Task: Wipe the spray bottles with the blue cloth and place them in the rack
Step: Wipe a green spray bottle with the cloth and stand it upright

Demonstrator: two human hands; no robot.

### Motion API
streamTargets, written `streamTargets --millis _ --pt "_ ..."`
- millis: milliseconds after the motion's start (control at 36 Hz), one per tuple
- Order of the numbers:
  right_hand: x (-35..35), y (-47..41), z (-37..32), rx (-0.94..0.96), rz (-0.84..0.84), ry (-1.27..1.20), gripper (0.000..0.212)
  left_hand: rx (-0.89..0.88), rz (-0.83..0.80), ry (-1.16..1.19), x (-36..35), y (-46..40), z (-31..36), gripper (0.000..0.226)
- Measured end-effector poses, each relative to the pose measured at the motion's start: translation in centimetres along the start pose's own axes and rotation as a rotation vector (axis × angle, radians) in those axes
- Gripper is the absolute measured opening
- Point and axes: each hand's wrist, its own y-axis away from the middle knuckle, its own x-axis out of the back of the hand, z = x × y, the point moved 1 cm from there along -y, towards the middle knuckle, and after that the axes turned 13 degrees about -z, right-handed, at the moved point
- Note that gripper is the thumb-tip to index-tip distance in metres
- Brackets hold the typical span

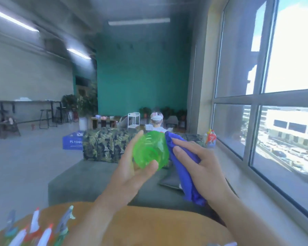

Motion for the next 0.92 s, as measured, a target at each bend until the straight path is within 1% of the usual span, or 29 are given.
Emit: streamTargets --millis 56,139,222,278,333,444,500,556,611,667,722,778,917 --pt "0.3 -1.0 -1.5 0.027 0.023 -0.021 0.021 -0.044 -0.015 -0.067 0.5 -1.2 1.4 0.098" --pt "0.7 -2.4 -3.6 0.075 0.073 -0.057 0.02 -0.112 -0.029 -0.218 1.4 -2.7 3.6 0.105" --pt "1.0 -3.6 -5.6 0.112 0.085 -0.083 0.019 -0.169 0.002 -0.362 2.2 -4.0 5.8 0.113" --pt "1.2 -4.2 -6.8 0.125 0.088 -0.089 0.019 -0.176 0.028 -0.435 2.6 -4.8 7.2 0.118" --pt "1.3 -4.7 -7.8 0.134 0.082 -0.087 0.019 -0.19 0.07 -0.522 3.0 -5.5 8.4 0.115" --pt "1.4 -5.2 -9.2 0.174 0.083 -0.062 0.019 -0.232 0.154 -0.621 3.2 -6.5 10.0 0.099" --pt "1.8 -5.0 -9.9 0.267 0.147 0.062 0.022 -0.261 0.184 -0.643 3.2 -6.8 10.6 0.096" --pt "2.1 -4.5 -10.7 0.394 0.211 0.255 0.025 -0.286 0.212 -0.649 3.1 -7.0 11.1 0.095" --pt "2.1 -3.8 -11.4 0.513 0.246 0.436 0.023 -0.306 0.232 -0.638 3.1 -7.2 11.4 0.095" --pt "1.9 -3.4 -11.6 0.593 0.258 0.611 0.022 -0.323 0.243 -0.622 3.1 -7.2 11.7 0.096" --pt "1.9 -3.3 -11.3 0.62 0.255 0.765 0.023 -0.334 0.249 -0.622 3.1 -7.2 12.0 0.096" --pt "2.0 -3.2 -10.9 0.643 0.288 0.871 0.022 -0.339 0.255 -0.655 2.9 -7.0 12.2 0.095" --pt "2.3 -3.3 -11.6 0.672 0.422 1.002 0.02 -0.356 0.261 -0.743 2.4 -7.0 12.5 0.091"
